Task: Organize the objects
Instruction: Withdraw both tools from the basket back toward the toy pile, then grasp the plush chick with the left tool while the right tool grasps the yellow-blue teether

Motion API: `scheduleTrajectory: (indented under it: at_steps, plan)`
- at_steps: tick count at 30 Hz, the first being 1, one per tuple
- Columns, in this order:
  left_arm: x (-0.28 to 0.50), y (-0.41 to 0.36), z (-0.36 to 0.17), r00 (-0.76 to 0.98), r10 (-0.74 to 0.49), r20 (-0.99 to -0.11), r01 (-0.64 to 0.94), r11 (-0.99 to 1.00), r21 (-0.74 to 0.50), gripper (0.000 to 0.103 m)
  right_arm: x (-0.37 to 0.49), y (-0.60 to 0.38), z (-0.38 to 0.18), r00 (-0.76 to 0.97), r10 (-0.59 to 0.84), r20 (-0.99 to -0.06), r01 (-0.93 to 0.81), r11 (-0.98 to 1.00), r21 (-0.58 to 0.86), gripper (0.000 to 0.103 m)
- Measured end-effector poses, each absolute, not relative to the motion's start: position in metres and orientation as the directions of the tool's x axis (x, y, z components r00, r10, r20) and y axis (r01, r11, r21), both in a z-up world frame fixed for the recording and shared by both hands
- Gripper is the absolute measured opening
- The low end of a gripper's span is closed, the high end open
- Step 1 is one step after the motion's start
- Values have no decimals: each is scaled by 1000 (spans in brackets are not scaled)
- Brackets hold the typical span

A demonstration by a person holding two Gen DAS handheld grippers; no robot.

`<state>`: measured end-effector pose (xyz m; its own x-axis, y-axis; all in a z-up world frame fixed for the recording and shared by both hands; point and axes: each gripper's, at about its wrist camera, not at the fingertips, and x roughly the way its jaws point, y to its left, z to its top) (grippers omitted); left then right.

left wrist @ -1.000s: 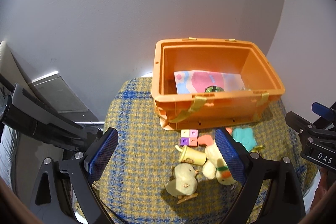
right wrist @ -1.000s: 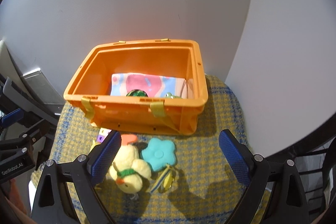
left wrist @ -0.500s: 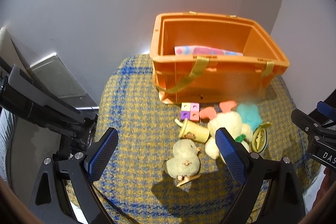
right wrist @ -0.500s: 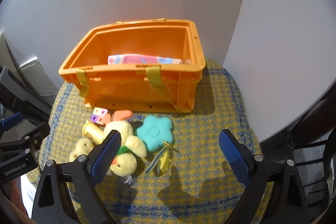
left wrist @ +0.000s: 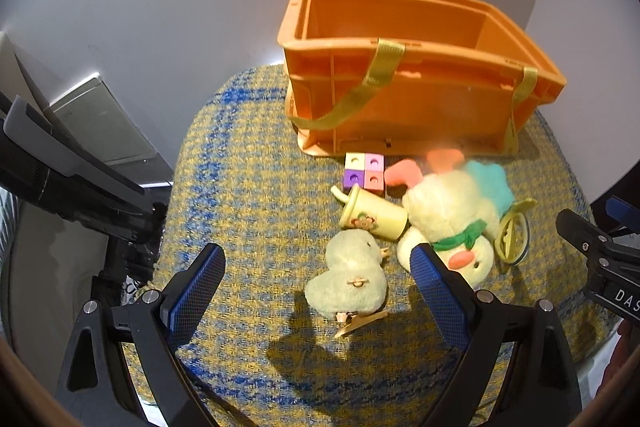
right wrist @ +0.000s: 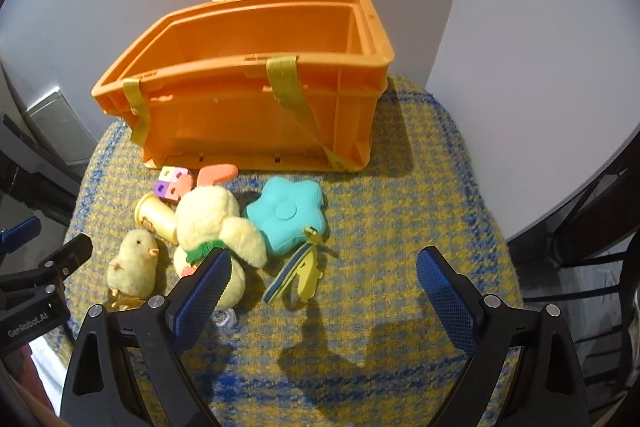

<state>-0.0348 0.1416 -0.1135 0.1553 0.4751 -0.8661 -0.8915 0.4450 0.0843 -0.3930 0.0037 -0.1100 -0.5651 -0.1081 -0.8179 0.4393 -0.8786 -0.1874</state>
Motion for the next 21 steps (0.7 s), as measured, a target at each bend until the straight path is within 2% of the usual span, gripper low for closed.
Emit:
scheduleTrajectory:
  at_steps: [5, 10, 15, 19, 21]
  plan:
    - [-36, 142, -131, 161, 463, -872, -891, 447, 73, 94, -397, 4, -125, -545, -96, -833, 433, -883, -182, 93]
    - [-30, 144, -152, 152, 434, -888, -883, 463, 76, 94, -405, 4, -143, -505, -84, -859, 427, -889, -165, 86]
    - [-24, 142, -169, 141, 413, -900, -872, 482, 84, 93, -409, 2, -155, -487, -76, -870, 422, -893, -158, 84]
    - [-22, 143, -178, 132, 396, -908, -869, 487, 86, 92, -412, 2, -164, -472, -75, -878, 418, -896, -148, 81]
    - [-21, 143, -183, 131, 388, -912, -865, 495, 87, 87, -414, 1, -169, -464, -72, -883, 415, -898, -145, 79]
